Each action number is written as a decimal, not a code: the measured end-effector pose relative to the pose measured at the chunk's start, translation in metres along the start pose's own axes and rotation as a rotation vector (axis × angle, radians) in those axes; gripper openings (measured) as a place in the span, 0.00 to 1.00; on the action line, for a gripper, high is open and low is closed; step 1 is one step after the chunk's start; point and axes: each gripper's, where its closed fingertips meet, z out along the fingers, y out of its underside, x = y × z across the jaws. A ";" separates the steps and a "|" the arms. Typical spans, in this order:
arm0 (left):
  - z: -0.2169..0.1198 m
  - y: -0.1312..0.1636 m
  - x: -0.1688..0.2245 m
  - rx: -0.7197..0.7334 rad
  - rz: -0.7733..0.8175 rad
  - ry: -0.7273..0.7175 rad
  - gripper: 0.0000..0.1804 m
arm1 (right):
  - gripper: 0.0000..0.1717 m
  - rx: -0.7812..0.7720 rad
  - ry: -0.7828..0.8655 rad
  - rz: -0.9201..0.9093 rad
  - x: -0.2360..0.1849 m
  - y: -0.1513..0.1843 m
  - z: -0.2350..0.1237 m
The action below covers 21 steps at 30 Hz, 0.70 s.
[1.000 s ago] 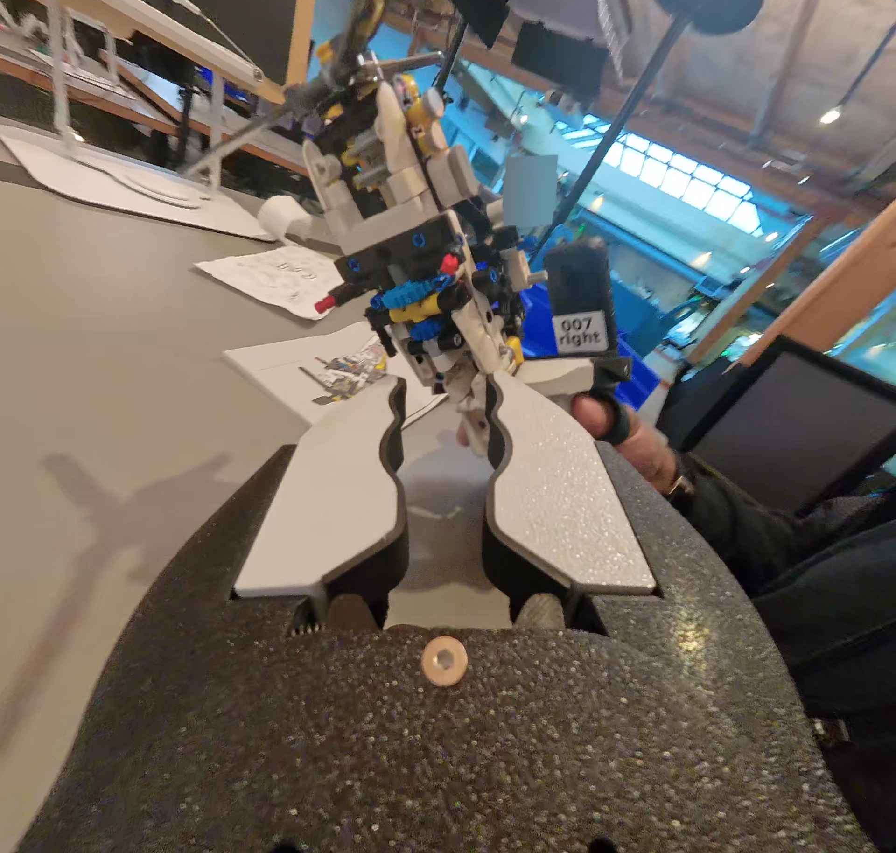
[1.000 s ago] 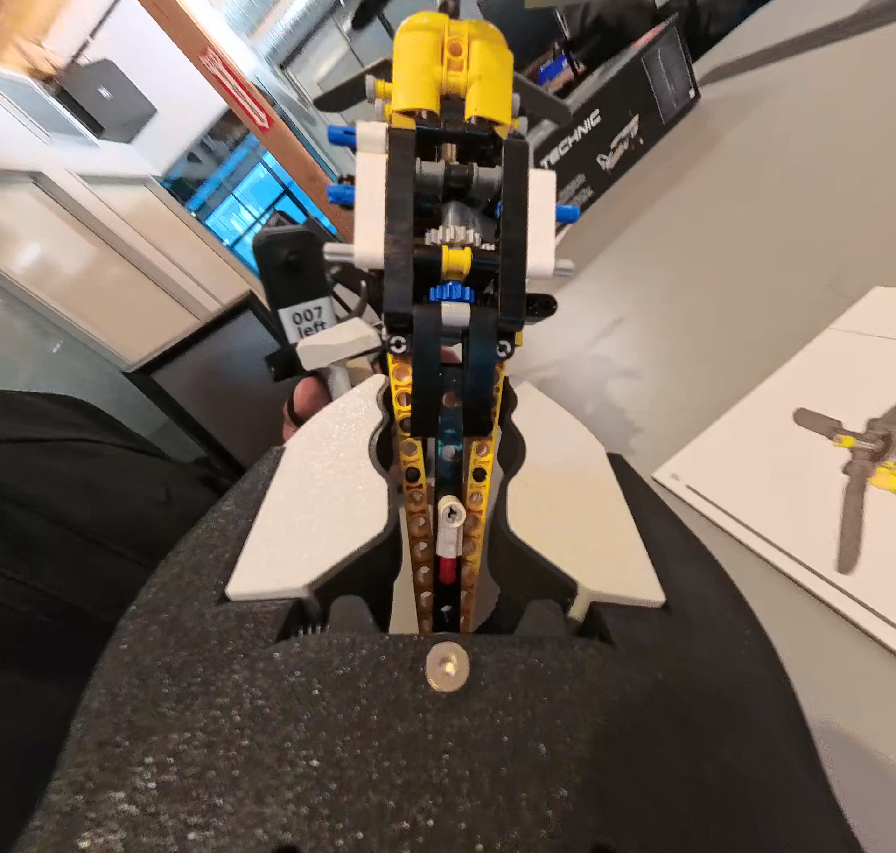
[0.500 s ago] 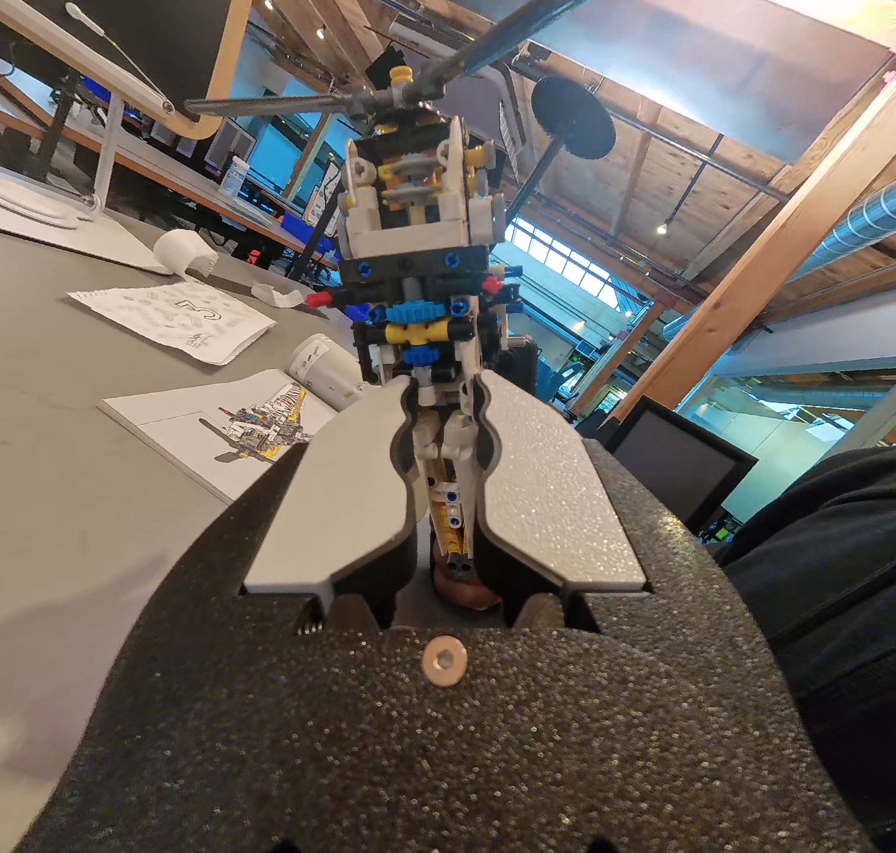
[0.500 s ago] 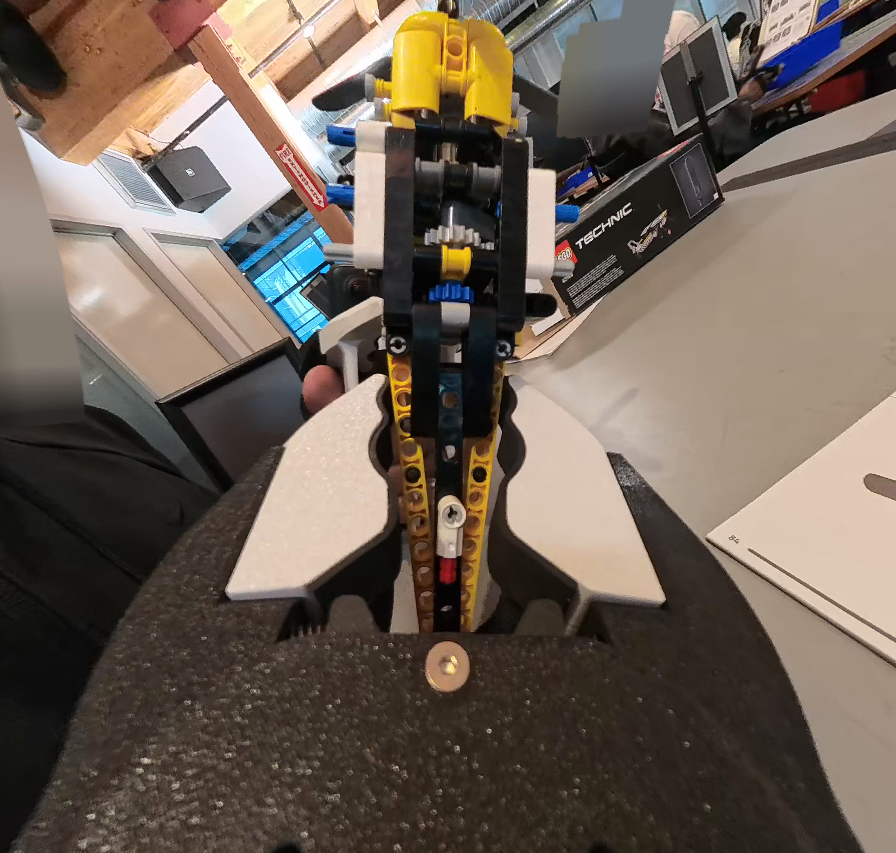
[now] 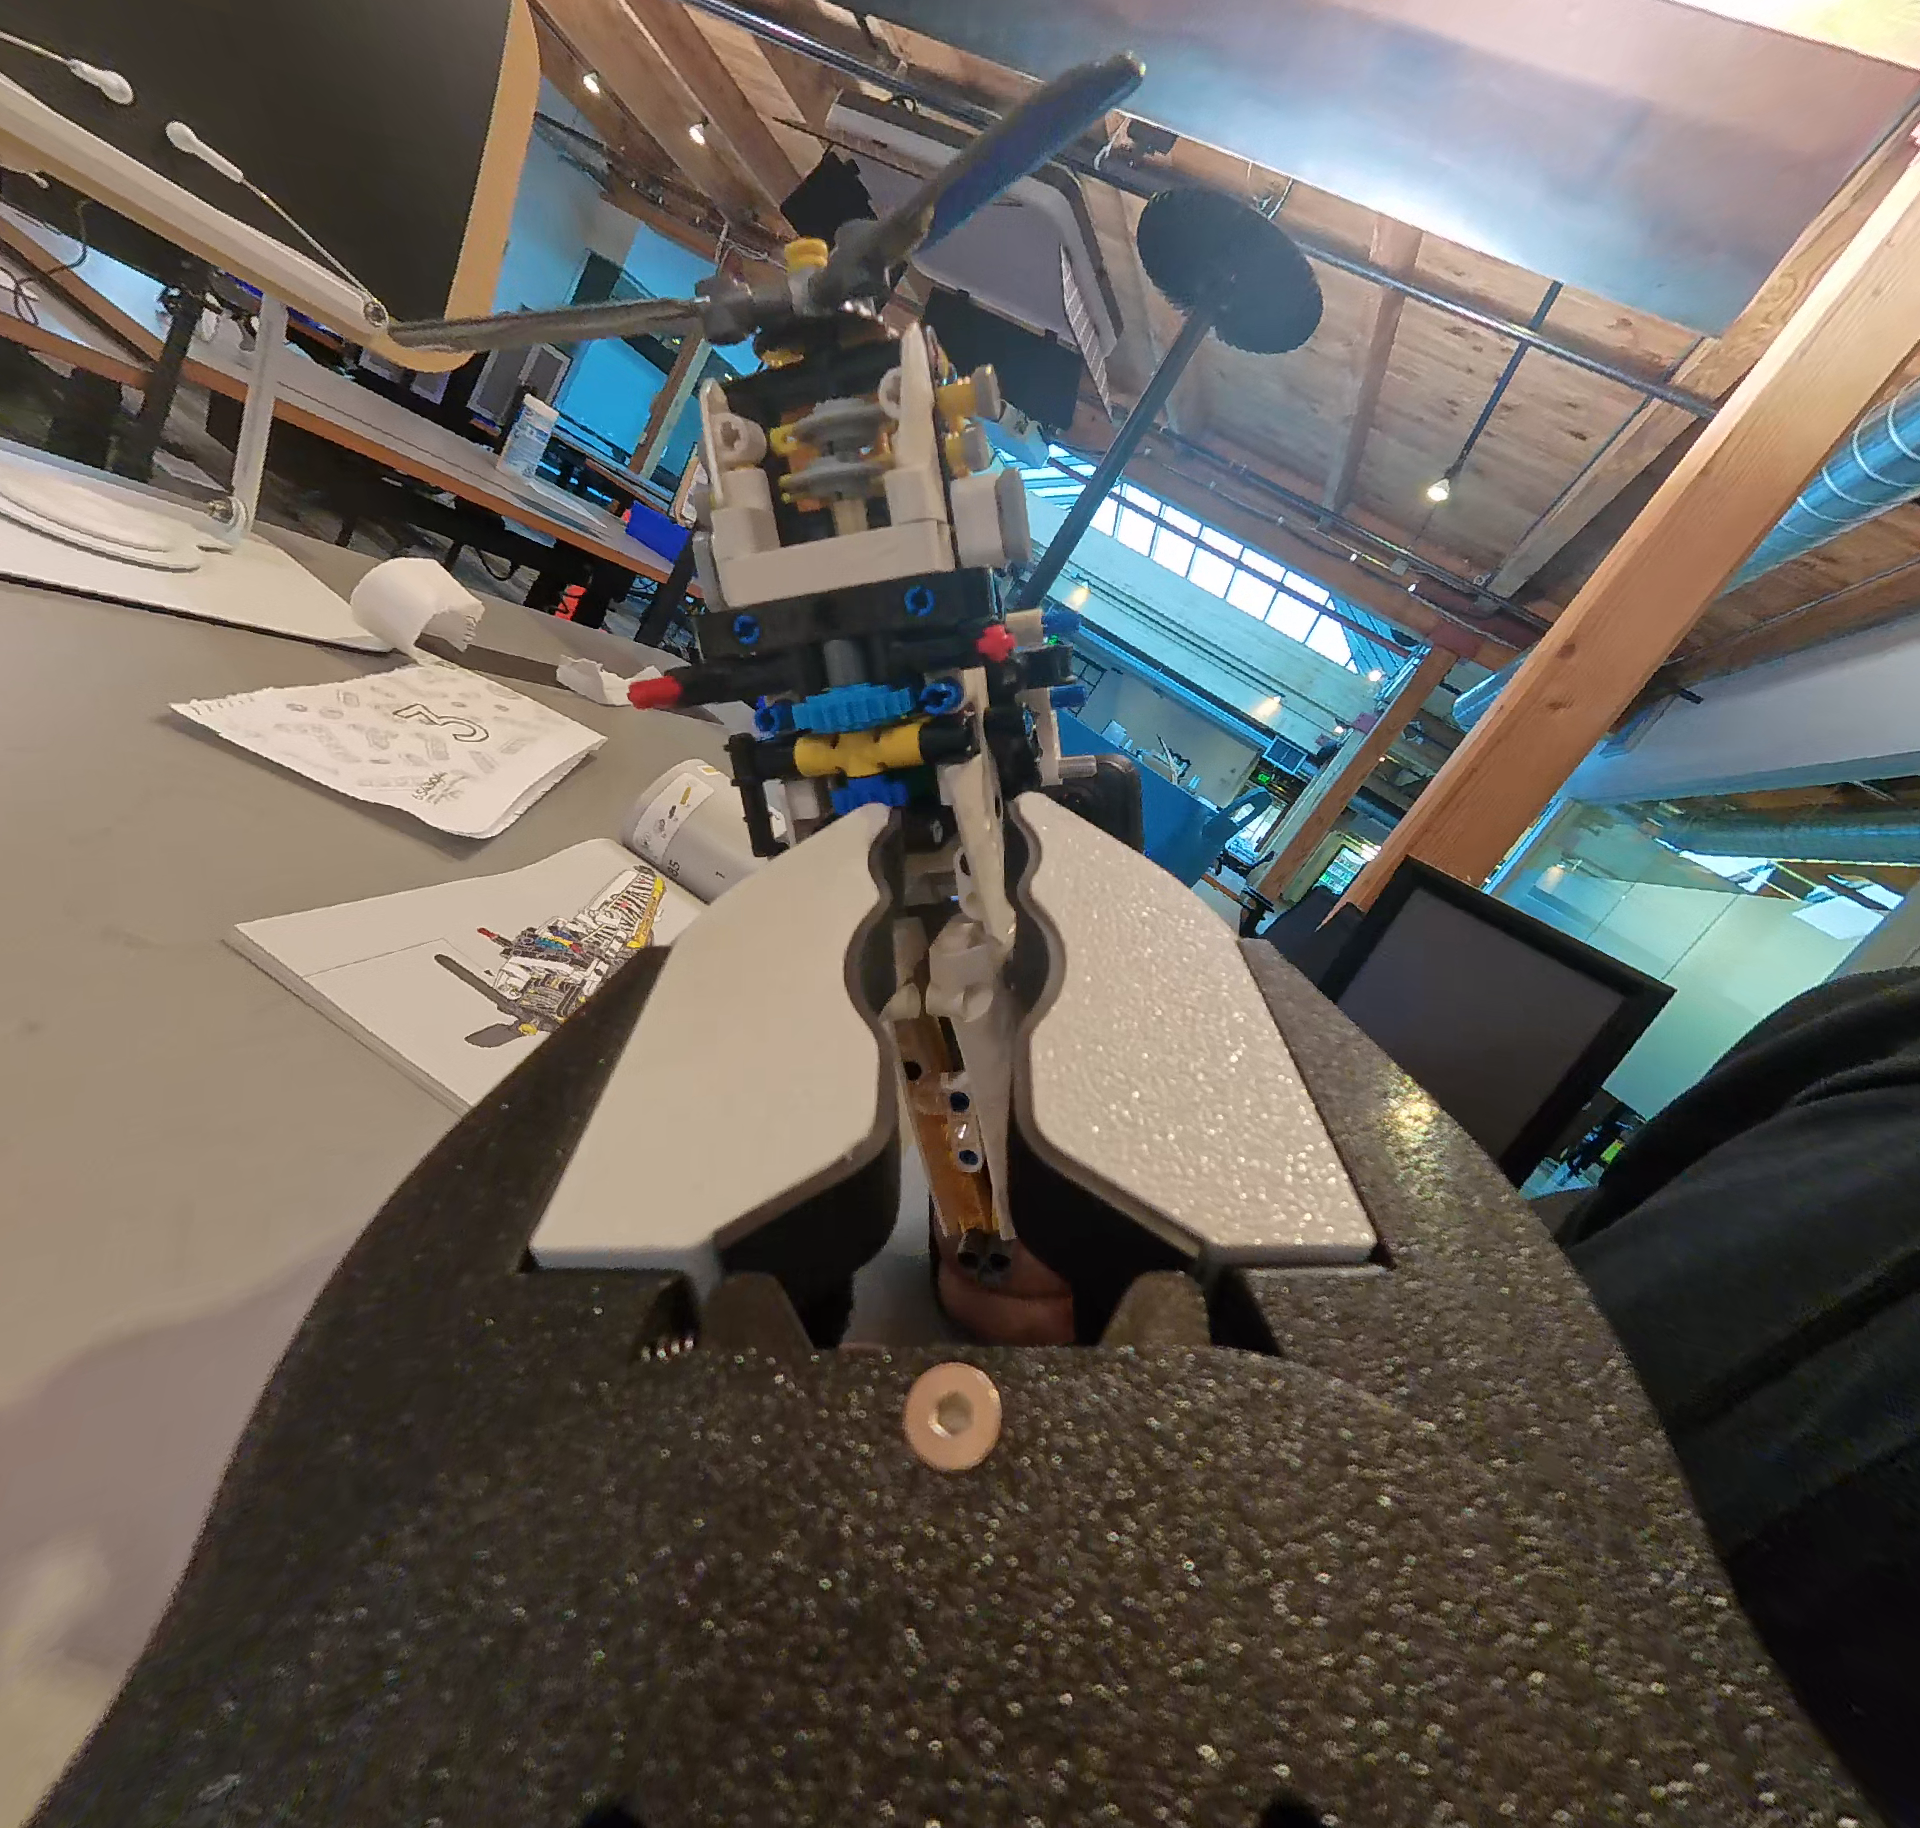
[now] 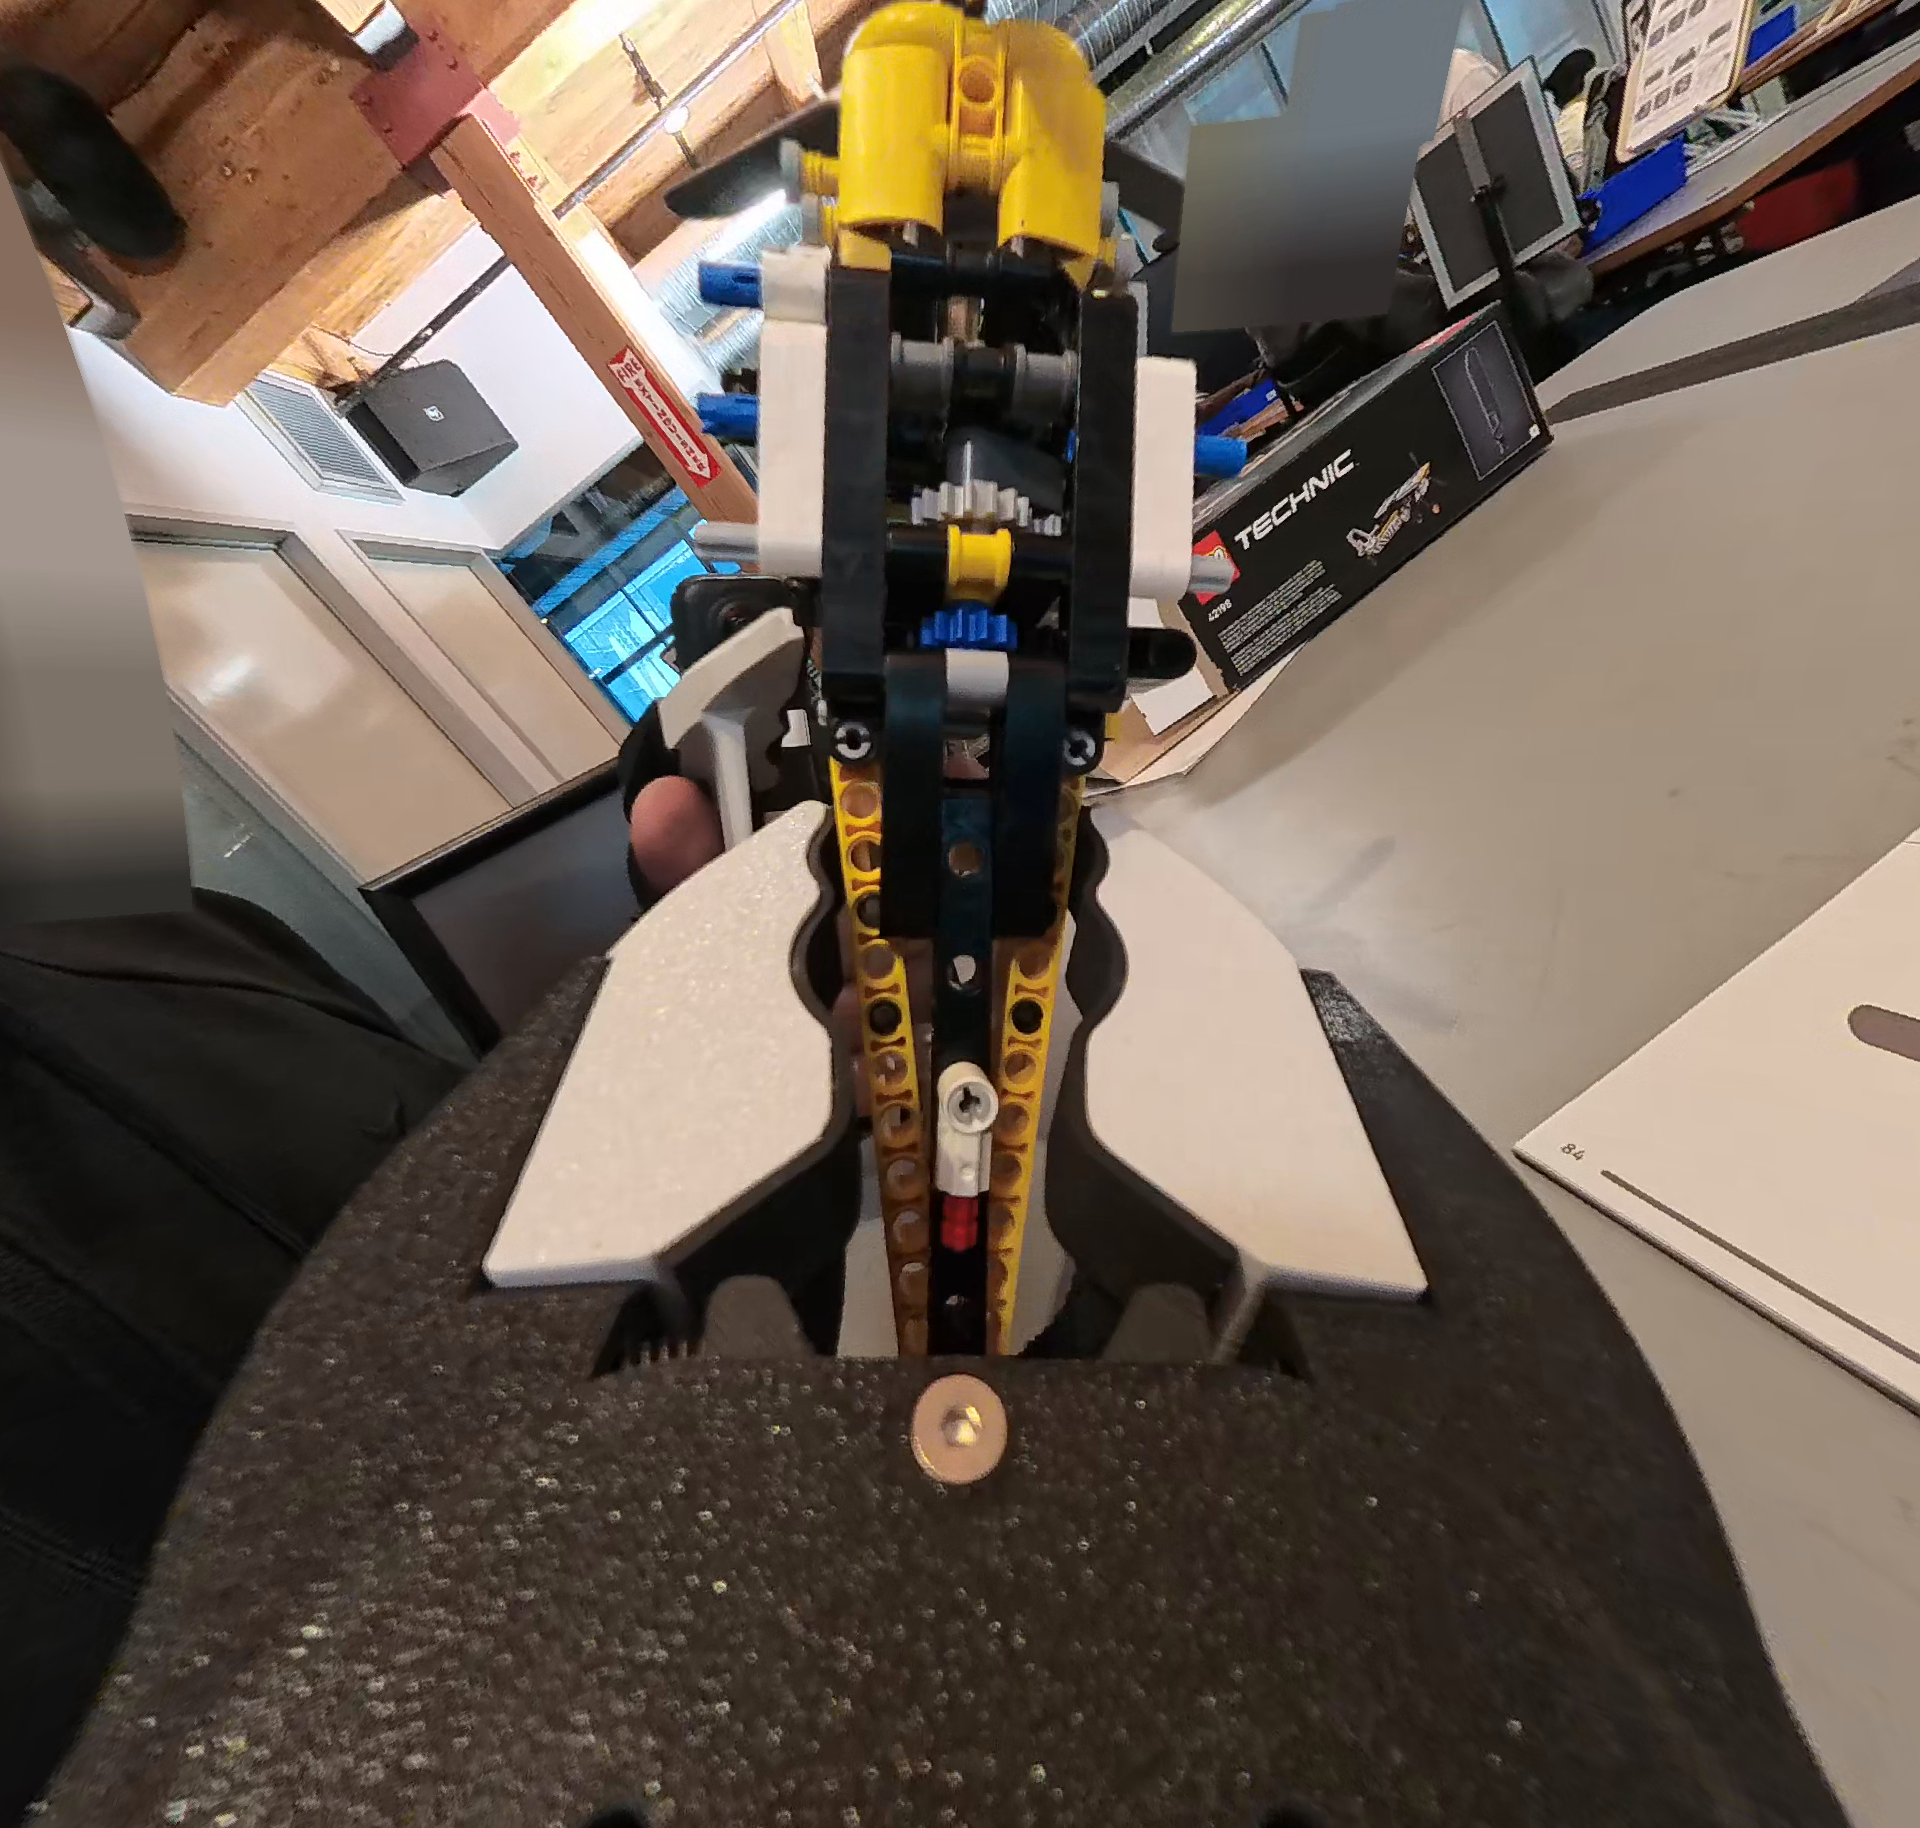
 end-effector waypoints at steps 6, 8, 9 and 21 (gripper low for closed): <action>0.002 -0.002 0.001 0.013 0.023 -0.005 0.11 | 0.24 0.001 0.008 0.001 0.001 0.000 0.000; 0.002 -0.001 0.003 0.009 0.042 -0.007 0.12 | 0.24 0.001 0.012 0.004 0.002 0.000 0.000; 0.003 -0.001 0.003 0.005 0.051 -0.009 0.12 | 0.24 -0.004 0.012 0.002 0.002 0.001 0.000; 0.000 -0.005 0.004 0.017 -0.051 0.039 0.05 | 0.23 -0.074 -0.001 -0.030 -0.003 0.012 0.006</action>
